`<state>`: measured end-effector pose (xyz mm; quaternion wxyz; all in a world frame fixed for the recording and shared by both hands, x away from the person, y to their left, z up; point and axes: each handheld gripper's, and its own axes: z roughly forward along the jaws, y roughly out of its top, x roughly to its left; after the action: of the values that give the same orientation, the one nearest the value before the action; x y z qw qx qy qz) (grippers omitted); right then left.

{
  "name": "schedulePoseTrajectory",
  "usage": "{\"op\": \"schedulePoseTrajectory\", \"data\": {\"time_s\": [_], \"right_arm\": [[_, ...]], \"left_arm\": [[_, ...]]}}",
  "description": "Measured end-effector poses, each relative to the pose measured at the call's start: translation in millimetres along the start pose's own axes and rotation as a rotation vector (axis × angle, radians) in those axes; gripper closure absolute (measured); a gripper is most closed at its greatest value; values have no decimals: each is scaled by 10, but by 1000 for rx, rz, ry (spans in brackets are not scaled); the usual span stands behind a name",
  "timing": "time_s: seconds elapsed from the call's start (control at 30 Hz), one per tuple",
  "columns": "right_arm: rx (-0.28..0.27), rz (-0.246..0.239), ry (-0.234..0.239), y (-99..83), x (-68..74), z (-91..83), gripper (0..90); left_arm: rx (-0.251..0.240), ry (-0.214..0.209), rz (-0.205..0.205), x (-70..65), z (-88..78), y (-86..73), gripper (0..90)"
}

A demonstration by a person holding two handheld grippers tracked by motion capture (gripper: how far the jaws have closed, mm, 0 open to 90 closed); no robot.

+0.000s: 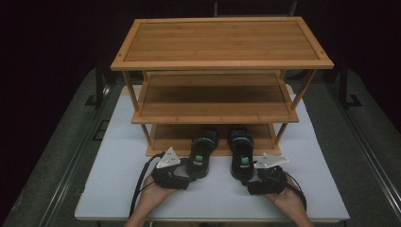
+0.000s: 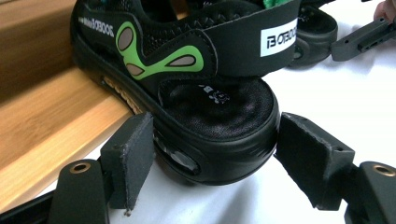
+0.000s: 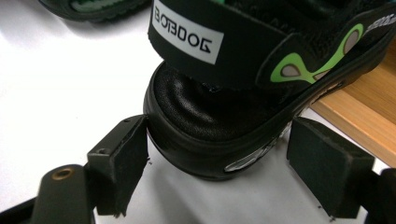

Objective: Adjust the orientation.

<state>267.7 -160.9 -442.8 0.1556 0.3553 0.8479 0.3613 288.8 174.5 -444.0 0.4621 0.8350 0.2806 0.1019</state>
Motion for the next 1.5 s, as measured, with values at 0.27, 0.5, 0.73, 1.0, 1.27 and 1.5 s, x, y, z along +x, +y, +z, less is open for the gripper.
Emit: {"op": "schedulePoseTrajectory", "data": {"time_s": [0.27, 0.5, 0.73, 1.0, 1.27, 1.5], "right_arm": [[-12, -9, 17, 72, -43, -24, 209], [-37, -8, 12, 140, -50, -7, 233], [-47, 5, 21, 160, -84, 36, 236], [-62, -1, 18, 251, -110, 116, 250], [-71, 11, 21, 297, -117, 185, 250], [-96, 42, 16, 280, -103, 225, 248]], "left_arm": [[-31, -8, -21, -9, 79, 48, 278], [-46, 3, -38, 0, 153, 96, 277], [-71, -2, -60, 32, 233, 153, 280], [-79, 0, -49, 40, 267, 171, 280], [-107, 11, -60, 49, 352, 189, 280], [-112, 14, -63, 52, 376, 195, 280]]}}
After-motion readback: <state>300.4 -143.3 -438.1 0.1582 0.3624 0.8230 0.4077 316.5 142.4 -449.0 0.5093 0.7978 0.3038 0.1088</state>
